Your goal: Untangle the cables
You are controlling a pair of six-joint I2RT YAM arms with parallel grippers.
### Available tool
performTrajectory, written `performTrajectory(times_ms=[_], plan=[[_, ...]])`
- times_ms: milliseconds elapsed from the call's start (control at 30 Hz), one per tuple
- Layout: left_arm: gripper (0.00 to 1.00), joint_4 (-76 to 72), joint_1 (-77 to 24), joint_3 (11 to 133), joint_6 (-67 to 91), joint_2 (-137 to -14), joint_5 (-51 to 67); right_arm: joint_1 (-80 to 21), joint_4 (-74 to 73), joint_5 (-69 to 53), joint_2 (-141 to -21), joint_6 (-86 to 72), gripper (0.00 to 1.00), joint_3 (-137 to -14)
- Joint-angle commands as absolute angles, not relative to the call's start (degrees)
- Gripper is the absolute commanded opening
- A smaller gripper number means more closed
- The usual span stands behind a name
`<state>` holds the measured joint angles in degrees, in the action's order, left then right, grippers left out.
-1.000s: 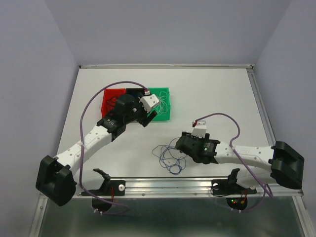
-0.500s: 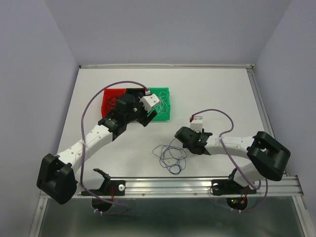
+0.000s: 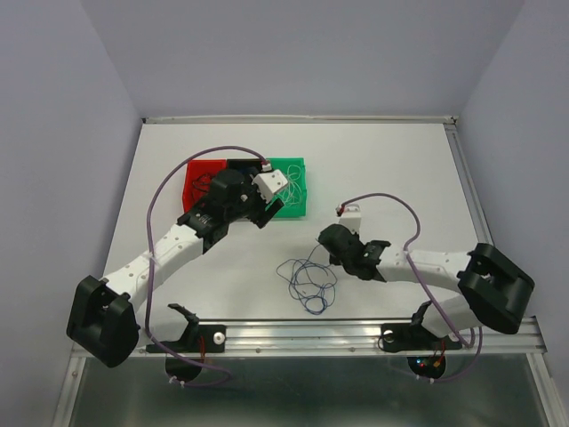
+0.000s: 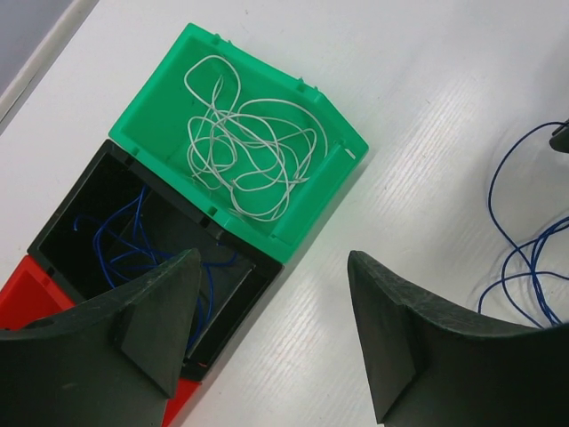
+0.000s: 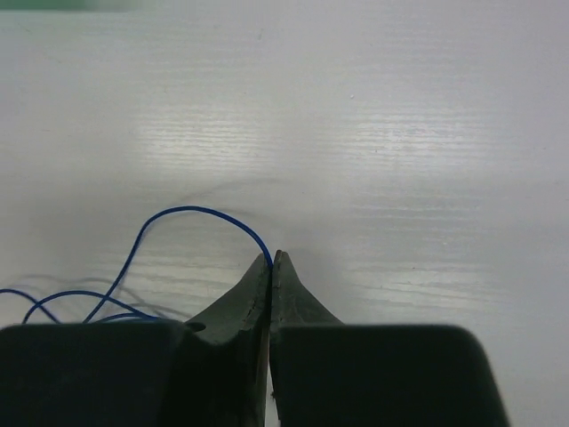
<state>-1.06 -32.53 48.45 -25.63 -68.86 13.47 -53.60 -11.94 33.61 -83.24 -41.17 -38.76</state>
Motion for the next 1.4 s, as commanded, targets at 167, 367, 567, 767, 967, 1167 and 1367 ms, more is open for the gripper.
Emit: performTrajectory(times_ms=[167, 367, 567, 767, 967, 1167, 1367], plan=[[0.77, -3.4, -32.4, 48.4, -26.5, -67.0, 21.9, -53.3, 2.5, 33.0, -53.5, -33.0, 0.0, -30.8], [0.79, -10.4, -32.3, 46.2, -18.5, -61.1, 30.8, -53.3, 9.0, 20.6, -41.1, -23.9, 0.01, -36.3], [0.81, -18.5, -32.3, 46.7, -12.0, -56.6, 41.4, -53.3, 9.5, 14.9, -47.1, -21.3, 0.01, -49.3], [0.82, -23.5, -32.3, 44.4, -10.8, -56.0, 48.4, -53.3, 10.3, 10.3, -55.1, -20.0, 0.0, -59.4], [0.82, -26.9, -32.3, 43.2, -10.4, -58.9, 46.9, -53.3, 11.1, 7.3, -59.3, -20.7, 0.01, -64.7], [0.33, -30.1, -32.3, 43.7, -10.3, -66.6, 45.3, -53.3, 13.4, 3.7, -59.9, -21.4, 0.01, -65.0], [0.0, -30.1, -32.2, 41.5, -10.7, -64.3, 43.6, -53.3, 14.9, 8.4, -56.2, -20.9, 0.37, -59.8]])
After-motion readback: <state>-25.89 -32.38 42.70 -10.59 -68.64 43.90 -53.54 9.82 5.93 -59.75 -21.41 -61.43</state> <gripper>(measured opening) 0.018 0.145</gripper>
